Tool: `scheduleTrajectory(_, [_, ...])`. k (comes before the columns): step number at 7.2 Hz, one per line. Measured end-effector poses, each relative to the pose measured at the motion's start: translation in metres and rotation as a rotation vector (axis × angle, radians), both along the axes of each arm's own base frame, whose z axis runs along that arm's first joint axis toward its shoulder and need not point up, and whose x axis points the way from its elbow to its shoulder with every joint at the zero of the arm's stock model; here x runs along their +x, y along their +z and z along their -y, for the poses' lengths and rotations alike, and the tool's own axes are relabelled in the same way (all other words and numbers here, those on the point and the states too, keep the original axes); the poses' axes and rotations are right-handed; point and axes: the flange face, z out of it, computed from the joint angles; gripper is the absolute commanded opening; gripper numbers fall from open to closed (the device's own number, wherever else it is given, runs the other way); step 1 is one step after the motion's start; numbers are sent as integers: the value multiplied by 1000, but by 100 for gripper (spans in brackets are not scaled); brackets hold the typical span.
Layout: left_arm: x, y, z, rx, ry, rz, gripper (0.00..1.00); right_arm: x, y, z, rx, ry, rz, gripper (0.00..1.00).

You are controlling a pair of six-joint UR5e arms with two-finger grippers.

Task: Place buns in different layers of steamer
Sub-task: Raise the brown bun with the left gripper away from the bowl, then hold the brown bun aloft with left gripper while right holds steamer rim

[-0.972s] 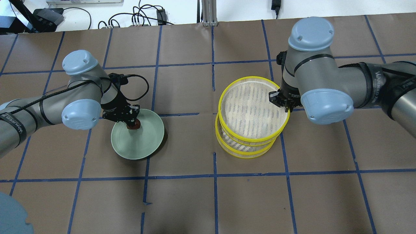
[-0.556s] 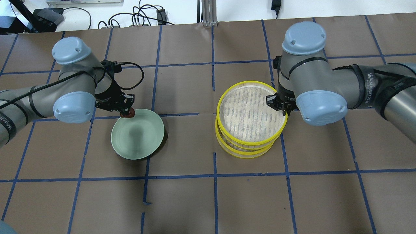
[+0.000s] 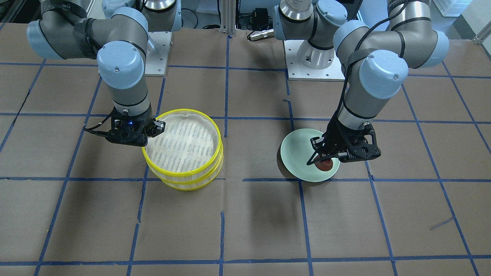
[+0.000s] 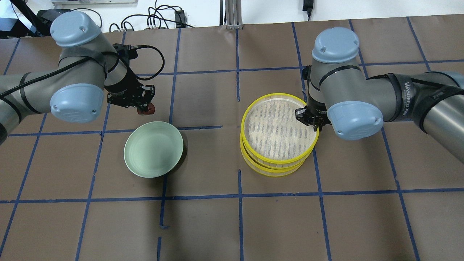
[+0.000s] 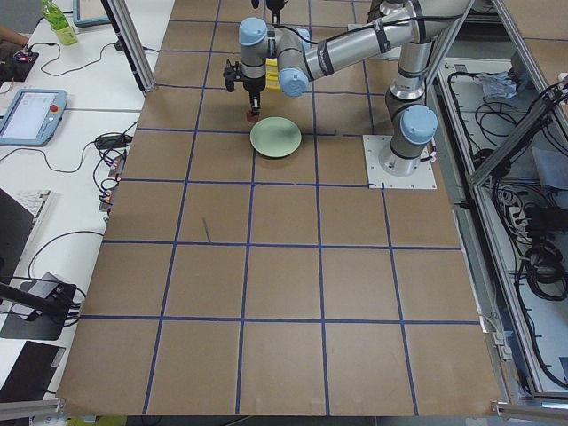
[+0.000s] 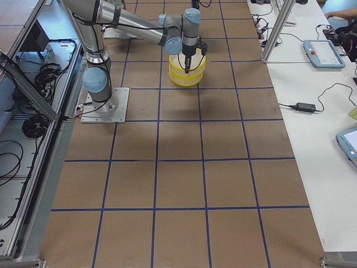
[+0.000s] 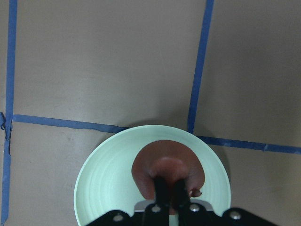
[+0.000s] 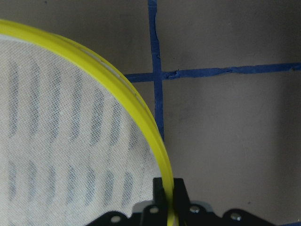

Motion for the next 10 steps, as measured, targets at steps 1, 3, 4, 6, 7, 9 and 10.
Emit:
scheduleTrajectory(1, [-2,23,1,-3,-2,2,3,0,-1,0,2,0,0,5])
scheduleTrajectory(3, [-3,78,-4,20,-3,7,3,0,-2,1,5,0,1,5])
scheduleTrajectory(4, [-3,98,-11,31,-6,14,3,1,-2,1,4,0,2,5])
scheduleTrajectory(6, [-4,116,-24,42,-14,20,3,1,-2,1,5,2,4,5])
scheduleTrajectory(7, [-5,118,-28,43,-18,19,3,1,-2,2,5,4,4,5])
scheduleTrajectory(9, [-3,121,-34,46,-40,24,3,1,-2,1,5,5,5,5])
scheduleTrajectory(10, [-3,121,-36,49,-48,26,3,1,-1,2,3,5,10,5])
